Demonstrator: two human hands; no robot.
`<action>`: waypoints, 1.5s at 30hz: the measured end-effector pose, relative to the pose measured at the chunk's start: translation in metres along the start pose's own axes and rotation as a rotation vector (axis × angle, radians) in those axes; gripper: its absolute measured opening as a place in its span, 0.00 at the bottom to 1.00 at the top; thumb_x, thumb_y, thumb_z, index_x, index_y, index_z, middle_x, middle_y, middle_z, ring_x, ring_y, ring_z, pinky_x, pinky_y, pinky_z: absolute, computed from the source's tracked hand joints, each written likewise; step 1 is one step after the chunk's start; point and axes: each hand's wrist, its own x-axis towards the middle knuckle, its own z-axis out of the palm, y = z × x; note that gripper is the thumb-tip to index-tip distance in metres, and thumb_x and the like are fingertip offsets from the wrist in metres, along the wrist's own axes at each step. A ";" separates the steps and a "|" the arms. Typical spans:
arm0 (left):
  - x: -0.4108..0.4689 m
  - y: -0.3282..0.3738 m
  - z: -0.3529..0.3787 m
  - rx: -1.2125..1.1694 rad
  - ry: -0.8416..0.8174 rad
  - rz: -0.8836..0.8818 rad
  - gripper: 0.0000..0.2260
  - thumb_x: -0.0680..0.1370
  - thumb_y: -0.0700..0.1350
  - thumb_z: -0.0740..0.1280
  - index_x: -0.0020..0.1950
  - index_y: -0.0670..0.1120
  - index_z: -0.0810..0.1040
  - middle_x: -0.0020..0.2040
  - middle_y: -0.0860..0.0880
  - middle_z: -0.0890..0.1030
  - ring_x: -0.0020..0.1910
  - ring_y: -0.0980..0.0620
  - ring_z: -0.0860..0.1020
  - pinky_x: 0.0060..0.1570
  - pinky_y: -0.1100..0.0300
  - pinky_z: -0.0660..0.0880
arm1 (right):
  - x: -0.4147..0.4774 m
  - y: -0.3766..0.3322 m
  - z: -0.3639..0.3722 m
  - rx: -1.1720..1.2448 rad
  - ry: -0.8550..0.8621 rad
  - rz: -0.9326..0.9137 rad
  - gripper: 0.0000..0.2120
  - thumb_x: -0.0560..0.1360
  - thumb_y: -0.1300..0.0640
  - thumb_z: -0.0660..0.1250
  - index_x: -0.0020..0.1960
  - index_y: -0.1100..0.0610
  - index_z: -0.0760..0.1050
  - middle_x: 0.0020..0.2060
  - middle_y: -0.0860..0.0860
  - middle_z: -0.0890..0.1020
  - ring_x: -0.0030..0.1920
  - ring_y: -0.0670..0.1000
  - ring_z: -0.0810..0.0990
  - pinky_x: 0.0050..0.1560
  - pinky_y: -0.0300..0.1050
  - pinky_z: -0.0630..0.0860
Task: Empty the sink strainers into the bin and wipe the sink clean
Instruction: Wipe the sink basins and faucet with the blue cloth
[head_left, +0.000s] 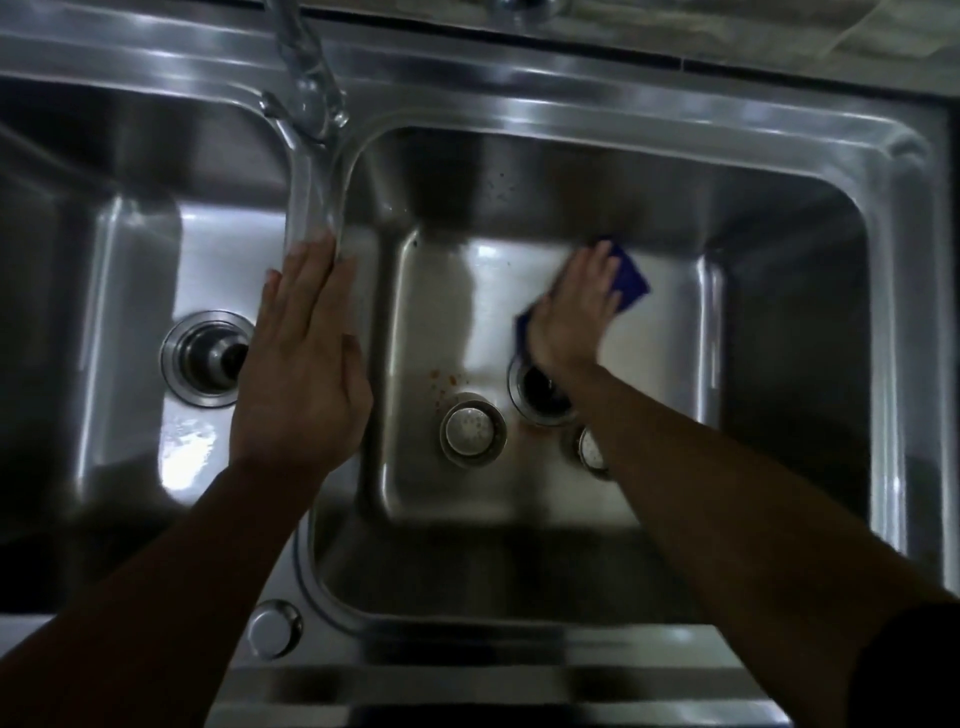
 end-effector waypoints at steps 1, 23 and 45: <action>0.000 0.000 0.000 0.001 0.008 0.005 0.23 0.82 0.37 0.56 0.78 0.37 0.63 0.80 0.38 0.62 0.81 0.41 0.57 0.79 0.40 0.55 | -0.005 -0.024 0.009 -0.019 -0.034 -0.052 0.37 0.78 0.52 0.56 0.81 0.64 0.46 0.81 0.61 0.45 0.81 0.63 0.44 0.78 0.64 0.48; -0.001 -0.001 0.003 0.089 0.012 0.024 0.24 0.82 0.40 0.54 0.78 0.36 0.62 0.80 0.38 0.60 0.81 0.40 0.56 0.81 0.44 0.51 | 0.006 0.157 -0.078 -0.090 -0.293 -0.325 0.40 0.75 0.64 0.69 0.81 0.61 0.53 0.81 0.58 0.49 0.81 0.63 0.44 0.79 0.62 0.50; 0.001 -0.001 0.001 0.153 -0.044 0.042 0.24 0.80 0.39 0.57 0.77 0.37 0.65 0.80 0.36 0.59 0.81 0.39 0.54 0.79 0.41 0.53 | -0.005 -0.091 0.005 -0.112 -0.493 -0.721 0.45 0.75 0.60 0.71 0.82 0.57 0.46 0.82 0.52 0.43 0.81 0.56 0.39 0.79 0.59 0.44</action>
